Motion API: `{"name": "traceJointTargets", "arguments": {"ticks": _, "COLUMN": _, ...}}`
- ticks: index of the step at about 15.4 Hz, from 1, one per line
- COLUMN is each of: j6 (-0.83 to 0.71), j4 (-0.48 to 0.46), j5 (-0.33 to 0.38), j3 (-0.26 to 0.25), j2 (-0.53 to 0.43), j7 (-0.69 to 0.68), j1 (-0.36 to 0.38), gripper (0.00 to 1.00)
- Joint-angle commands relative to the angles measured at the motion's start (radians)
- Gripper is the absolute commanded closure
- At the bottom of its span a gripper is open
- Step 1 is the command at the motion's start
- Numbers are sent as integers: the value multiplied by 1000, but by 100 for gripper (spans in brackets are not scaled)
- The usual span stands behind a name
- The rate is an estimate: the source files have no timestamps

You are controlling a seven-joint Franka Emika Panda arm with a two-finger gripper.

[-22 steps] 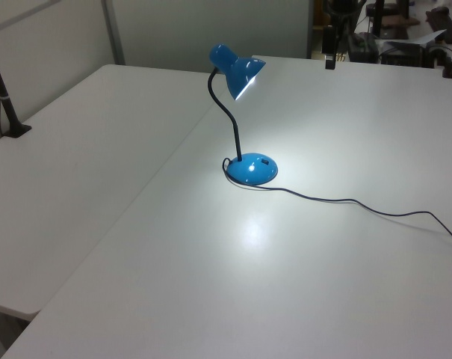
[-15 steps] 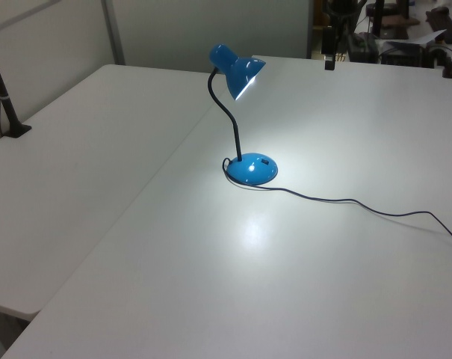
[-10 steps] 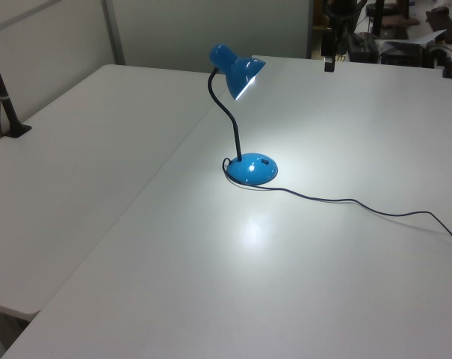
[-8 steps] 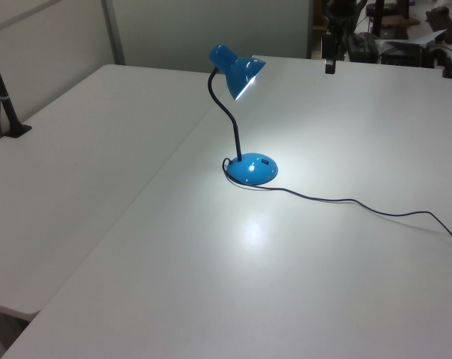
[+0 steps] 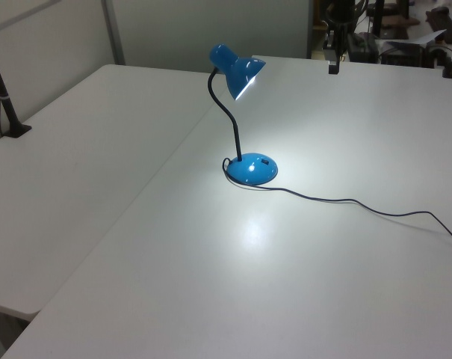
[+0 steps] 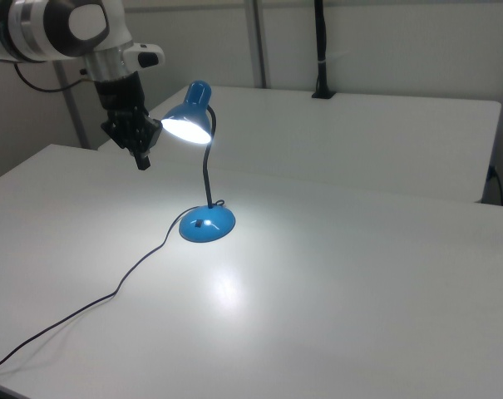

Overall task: Turn off the lamp
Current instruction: 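Move the gripper toward the blue lamp's base, beside the gooseneck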

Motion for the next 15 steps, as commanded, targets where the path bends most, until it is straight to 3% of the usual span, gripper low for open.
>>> {"name": "traceJointTargets", "arguments": {"ticks": 1, "j6": 54, "j4": -45, "j5": 8, "j3": -5, "j2": -6, "j7": -25, "j1": 21, "gripper": 100}}
{"name": "traceJointTargets", "arguments": {"ticks": 3, "j6": 89, "j4": -58, "j5": 10, "j3": -5, "j2": 13, "j7": -27, "j1": 22, "gripper": 100}}
{"name": "traceJointTargets", "arguments": {"ticks": 15, "j6": 655, "j4": -265, "j5": 10, "j3": -5, "j2": 172, "j7": -22, "j1": 18, "gripper": 100}}
